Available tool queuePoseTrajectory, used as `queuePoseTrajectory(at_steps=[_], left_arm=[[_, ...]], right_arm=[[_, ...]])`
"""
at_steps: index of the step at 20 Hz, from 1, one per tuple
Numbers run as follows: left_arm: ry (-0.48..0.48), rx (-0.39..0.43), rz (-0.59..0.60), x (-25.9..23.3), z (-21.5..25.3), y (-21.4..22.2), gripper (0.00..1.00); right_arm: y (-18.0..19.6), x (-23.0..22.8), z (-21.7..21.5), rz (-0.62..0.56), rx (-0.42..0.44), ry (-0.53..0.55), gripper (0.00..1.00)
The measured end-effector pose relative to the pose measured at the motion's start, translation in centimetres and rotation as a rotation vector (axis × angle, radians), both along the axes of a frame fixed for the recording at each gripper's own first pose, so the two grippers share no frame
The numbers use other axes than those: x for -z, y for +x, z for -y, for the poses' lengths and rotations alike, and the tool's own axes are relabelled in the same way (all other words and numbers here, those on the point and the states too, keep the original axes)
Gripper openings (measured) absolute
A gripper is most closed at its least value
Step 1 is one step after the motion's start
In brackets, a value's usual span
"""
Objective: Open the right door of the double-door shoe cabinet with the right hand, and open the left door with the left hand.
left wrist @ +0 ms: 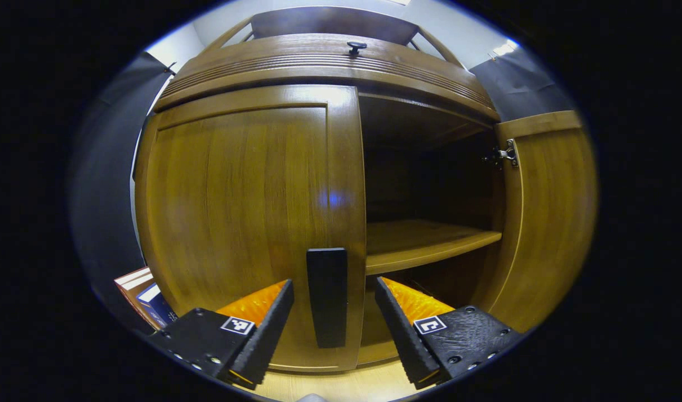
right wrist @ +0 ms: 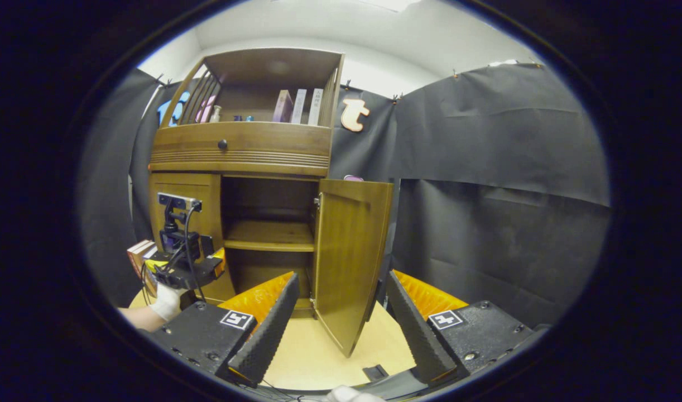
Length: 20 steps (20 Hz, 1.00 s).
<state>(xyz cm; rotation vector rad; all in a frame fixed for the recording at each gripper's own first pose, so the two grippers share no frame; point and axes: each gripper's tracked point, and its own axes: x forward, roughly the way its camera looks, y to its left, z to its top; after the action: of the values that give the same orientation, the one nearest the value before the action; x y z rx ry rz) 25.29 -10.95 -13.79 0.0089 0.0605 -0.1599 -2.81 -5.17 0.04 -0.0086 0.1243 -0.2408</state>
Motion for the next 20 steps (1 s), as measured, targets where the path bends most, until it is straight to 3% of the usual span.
queuePoseTrajectory(at_steps=[2, 3, 4, 5, 8, 9, 10, 13, 14, 16, 17, 18, 20], left_arm=[[0.006, -0.012, -0.001, 0.4, -0.4, 0.7, 0.63], [0.001, -0.019, -0.010, 0.6, -0.6, 0.8, 0.69], [-0.004, -0.019, -0.017, 0.8, -0.7, 0.8, 0.55], [-0.023, -0.017, -0.030, 1.2, -0.6, 1.6, 0.54], [-0.069, 0.010, -0.041, 1.1, -0.3, 0.7, 0.32], [-0.069, 0.022, -0.039, 1.1, -0.2, 1.0, 0.41], [-0.074, 0.034, -0.041, 1.1, -0.2, 1.0, 0.32], [-0.087, 0.057, -0.051, 1.1, -0.2, 0.3, 0.32], [-0.083, 0.064, -0.053, 1.1, -0.3, 0.0, 0.26], [-0.075, 0.072, -0.055, 1.0, -0.5, -0.9, 0.26], [-0.076, 0.079, -0.056, 1.0, -0.6, -1.4, 0.34], [-0.078, 0.088, -0.059, 1.0, -0.7, -2.0, 0.26], [-0.074, 0.106, -0.056, 0.9, -1.0, -3.3, 0.26]], right_arm=[[0.2, 0.3, -0.6, -0.008, -0.014, 0.002, 0.99], [0.3, 0.4, -1.0, -0.014, -0.022, -0.001, 0.99], [0.3, 0.7, -1.2, -0.020, -0.026, -0.004, 0.99], [0.3, 1.0, -1.3, -0.026, -0.026, -0.007, 0.99], [-0.2, 1.4, -1.7, -0.041, -0.033, -0.005, 0.99], [-0.2, 1.5, -1.7, -0.042, -0.032, -0.005, 0.99], [-0.3, 1.6, -1.7, -0.045, -0.032, -0.004, 0.99], [-0.6, 1.8, -2.2, -0.047, -0.043, 0.004, 0.99], [-0.7, 1.9, -2.2, -0.048, -0.045, 0.005, 0.99], [-0.9, 2.2, -2.5, -0.050, -0.054, 0.012, 0.99], [-1.2, 2.4, -2.6, -0.052, -0.058, 0.016, 0.99], [-1.7, 2.6, -2.6, -0.053, -0.060, 0.019, 0.99], [-2.2, 2.7, -2.8, -0.049, -0.067, 0.025, 0.99]])
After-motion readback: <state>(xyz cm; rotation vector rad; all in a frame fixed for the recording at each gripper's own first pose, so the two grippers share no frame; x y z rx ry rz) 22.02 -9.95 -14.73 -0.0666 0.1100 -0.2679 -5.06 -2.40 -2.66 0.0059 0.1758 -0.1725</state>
